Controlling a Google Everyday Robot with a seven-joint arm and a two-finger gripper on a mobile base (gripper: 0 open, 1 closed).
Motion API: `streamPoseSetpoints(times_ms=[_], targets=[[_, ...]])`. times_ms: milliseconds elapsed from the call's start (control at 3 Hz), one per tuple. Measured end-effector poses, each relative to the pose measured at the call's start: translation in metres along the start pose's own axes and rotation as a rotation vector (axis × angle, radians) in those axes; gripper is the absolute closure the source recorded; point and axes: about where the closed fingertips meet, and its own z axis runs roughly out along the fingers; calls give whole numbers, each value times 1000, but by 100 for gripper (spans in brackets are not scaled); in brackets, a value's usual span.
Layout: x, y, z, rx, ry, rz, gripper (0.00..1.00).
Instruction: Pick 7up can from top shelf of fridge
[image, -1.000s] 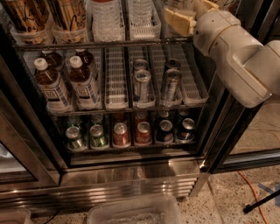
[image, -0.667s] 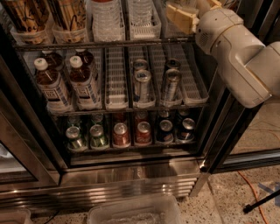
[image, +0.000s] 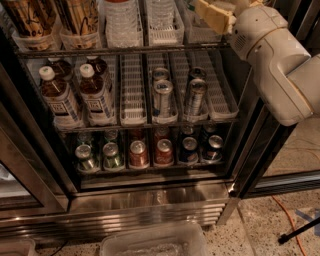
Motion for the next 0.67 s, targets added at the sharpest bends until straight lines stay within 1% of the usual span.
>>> streamPoseSetpoints(times_ms=[333, 667], targets=[[-5, 3, -6, -9, -20, 3, 100], [-14, 12, -15, -30, -39, 3, 100]])
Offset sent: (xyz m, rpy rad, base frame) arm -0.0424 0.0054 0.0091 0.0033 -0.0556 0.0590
